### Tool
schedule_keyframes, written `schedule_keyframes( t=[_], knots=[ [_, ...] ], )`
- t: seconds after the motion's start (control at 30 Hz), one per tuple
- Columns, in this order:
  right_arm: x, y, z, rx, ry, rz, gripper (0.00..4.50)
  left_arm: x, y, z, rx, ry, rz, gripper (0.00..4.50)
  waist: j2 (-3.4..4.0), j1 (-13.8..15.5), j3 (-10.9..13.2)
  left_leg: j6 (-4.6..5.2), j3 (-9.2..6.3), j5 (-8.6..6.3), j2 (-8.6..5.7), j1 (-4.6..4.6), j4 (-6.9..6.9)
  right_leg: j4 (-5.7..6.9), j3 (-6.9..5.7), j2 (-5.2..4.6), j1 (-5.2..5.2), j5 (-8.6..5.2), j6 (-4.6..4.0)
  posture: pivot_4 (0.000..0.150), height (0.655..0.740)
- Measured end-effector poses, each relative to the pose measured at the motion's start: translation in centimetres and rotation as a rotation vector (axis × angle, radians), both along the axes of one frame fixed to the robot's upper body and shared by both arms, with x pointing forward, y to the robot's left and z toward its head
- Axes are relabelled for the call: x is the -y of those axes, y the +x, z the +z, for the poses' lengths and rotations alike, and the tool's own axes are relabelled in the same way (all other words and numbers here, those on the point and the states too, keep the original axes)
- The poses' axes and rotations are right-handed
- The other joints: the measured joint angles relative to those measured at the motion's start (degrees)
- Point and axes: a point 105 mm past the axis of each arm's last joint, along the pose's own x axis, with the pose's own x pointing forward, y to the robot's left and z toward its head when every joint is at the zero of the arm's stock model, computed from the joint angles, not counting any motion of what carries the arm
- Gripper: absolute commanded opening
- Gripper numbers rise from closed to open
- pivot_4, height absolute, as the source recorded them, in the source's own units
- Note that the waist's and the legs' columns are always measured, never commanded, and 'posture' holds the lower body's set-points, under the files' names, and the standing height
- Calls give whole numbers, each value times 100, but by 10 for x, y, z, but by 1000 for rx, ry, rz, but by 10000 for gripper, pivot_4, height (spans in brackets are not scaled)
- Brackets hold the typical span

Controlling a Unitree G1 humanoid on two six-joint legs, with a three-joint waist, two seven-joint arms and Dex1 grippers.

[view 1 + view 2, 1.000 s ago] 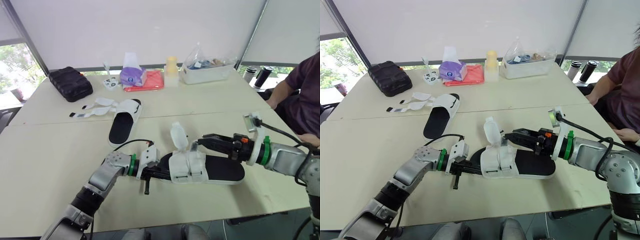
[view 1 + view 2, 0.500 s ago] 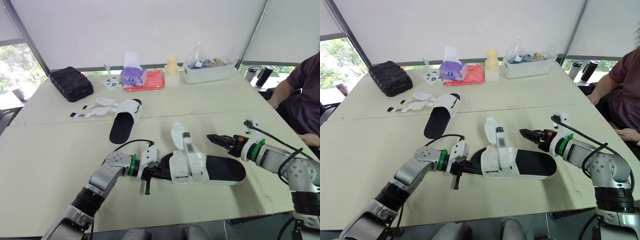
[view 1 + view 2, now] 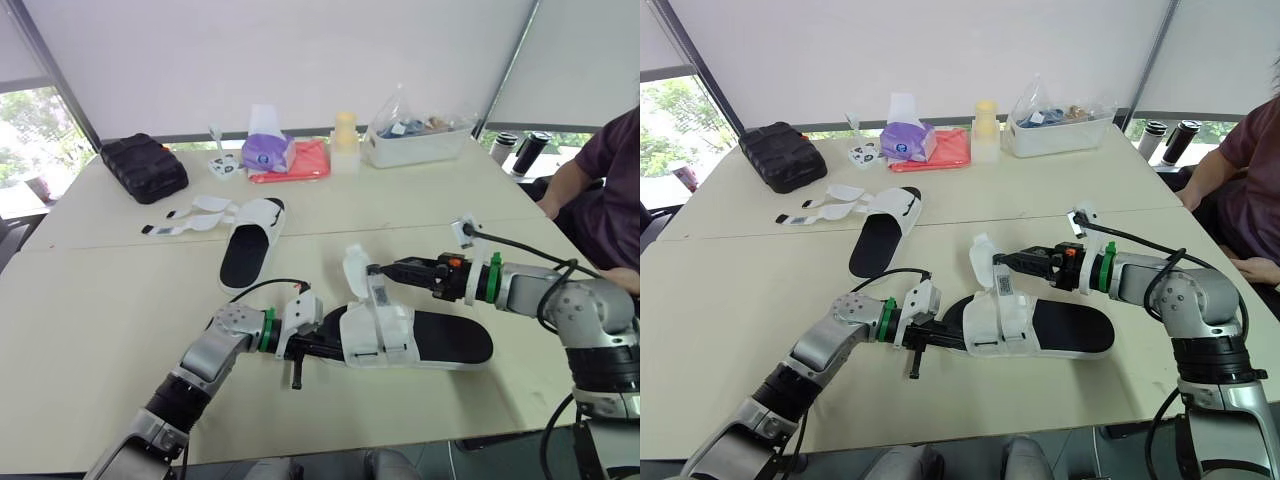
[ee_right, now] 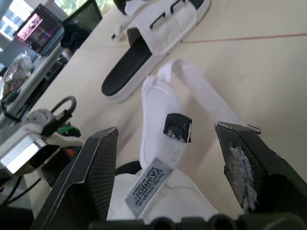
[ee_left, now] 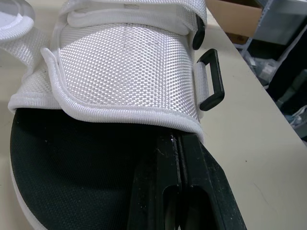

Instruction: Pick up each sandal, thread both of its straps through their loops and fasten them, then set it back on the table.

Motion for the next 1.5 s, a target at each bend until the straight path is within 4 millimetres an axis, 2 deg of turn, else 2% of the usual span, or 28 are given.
schedule_keyframes(
  t=[0.17, 0.27, 0.37, 0.4, 0.47, 0.53, 0.8, 1.07, 1.37, 1.5],
  knots=[
    [-2, 8, -21, -39, -28, 6, 34359, 0, -1, 0, 4, -1, 6, 0, 0, -1, 0, 0, -3, 0, -1, -1, 0, 0, 0, 0, 0, 0, 1, 1500, 7400],
    [-6, 10, -23, -47, -11, 17, 34359, 0, -1, 0, 4, -1, 8, 0, 1, -8, 0, 0, -3, 0, -2, 0, 0, 0, 0, -1, -1, 1, 1, 1500, 7400],
    [-13, 11, -21, -42, 15, 34, 25853, 1, -1, 0, 4, -3, 10, 0, 1, 0, 0, 0, -9, 0, -2, -1, 0, 0, -2, -1, -1, 1, 1, 1500, 7400],
    [-14, 11, -20, -37, 28, 33, 21612, 1, -1, 0, 4, -3, 10, 0, 1, -1, 0, 0, -9, 0, -3, -2, 0, 0, -2, -2, -1, 1, 1, 1500, 7400],
    [-14, 12, -16, -34, 55, 26, 9832, 1, -1, 0, 5, -3, 11, 0, 1, 0, 0, 0, -10, 0, -4, -2, 0, 0, -2, -3, 0, 1, 1, 1500, 7400],
    [-12, 13, -14, -32, 66, 17, 1176, 1, -1, 0, 4, -3, 12, 0, 1, -2, 0, 0, -10, 0, -4, -1, 0, 0, -2, -3, -1, 1, 1, 1500, 7400],
    [-5, 11, -12, -48, 102, -20, 472, 1, -1, -1, 3, -4, 14, 0, 2, -2, 0, 0, -11, 0, -4, -2, -1, 0, -2, -3, -1, 1, 1, 1500, 7400],
    [6, 10, 3, -42, 215, -78, 472, 1, -1, -1, 3, -6, 16, 0, 2, -2, 0, 0, -11, 0, -4, -2, -1, 0, -2, -4, -1, 1, 1, 1500, 7400],
    [14, 8, -21, -88, 154, -144, 472, 1, -1, -1, 1, -6, 17, 0, 3, -5, 0, 0, -11, 0, -4, -1, -1, 0, -3, -3, 0, 1, 2, 1500, 7400],
    [16, 4, -49, -141, 50, -178, 472, 2, -1, -1, 1, -8, 17, 0, 3, -5, 0, 0, -11, 0, -4, -1, -1, 0, -3, -4, 1, 1, 2, 1500, 7400]
  ],
)
